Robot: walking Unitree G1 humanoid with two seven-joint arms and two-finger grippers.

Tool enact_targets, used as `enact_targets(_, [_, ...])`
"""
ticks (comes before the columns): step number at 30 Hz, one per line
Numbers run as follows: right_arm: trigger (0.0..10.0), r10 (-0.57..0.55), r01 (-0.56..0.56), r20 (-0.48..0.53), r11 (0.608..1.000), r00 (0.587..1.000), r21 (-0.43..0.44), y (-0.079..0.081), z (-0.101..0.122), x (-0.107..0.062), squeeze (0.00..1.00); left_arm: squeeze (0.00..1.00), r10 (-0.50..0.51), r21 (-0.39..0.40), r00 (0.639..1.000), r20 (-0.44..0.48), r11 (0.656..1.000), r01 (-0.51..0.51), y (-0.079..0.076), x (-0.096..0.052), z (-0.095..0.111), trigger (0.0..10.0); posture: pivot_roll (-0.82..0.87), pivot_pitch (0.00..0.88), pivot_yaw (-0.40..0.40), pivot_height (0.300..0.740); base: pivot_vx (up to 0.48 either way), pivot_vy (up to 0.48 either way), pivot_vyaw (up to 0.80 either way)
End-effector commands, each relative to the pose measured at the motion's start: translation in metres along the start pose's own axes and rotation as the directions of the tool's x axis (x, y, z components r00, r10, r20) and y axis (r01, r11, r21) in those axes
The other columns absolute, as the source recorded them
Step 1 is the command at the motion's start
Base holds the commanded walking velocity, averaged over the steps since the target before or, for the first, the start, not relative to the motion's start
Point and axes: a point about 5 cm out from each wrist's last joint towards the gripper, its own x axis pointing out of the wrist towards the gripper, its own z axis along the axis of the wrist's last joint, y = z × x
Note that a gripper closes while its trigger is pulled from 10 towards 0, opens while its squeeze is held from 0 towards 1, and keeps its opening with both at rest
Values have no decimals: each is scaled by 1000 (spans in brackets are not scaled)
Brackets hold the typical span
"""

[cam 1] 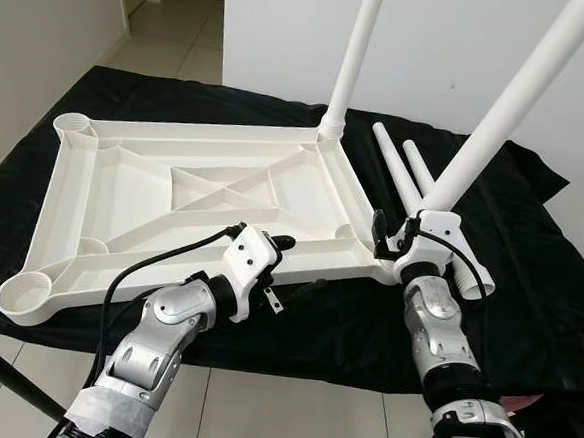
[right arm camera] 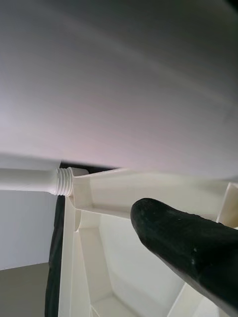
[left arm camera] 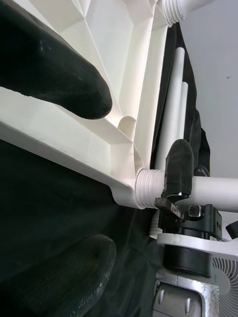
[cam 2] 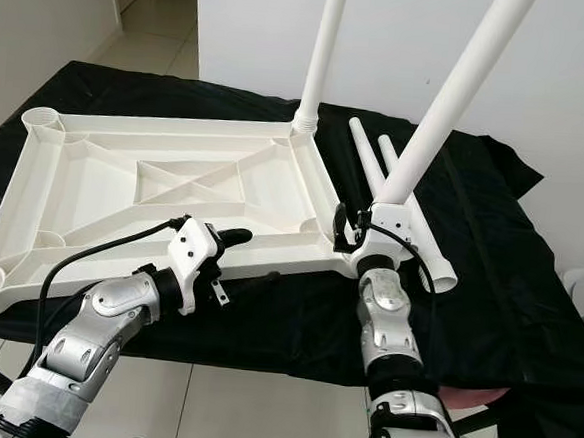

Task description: Building children table

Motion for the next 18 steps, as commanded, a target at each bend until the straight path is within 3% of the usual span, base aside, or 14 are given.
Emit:
enact_targets(1, [10000, 40, -40, -9, 999, 999, 1, 0, -1, -2, 0, 0, -2, -2, 1000, 0, 1000, 2, -3, 3, 1, 10000, 48, 13, -77, 740, 0, 0, 0])
enact_targets(18, [10000, 293, -295, -45, 953, 955, -71, -11, -1, -9, 0, 0, -2, -5, 1000, 5, 1000, 2, -4, 4, 2, 10000, 43, 21, -77, 740, 0, 0, 0])
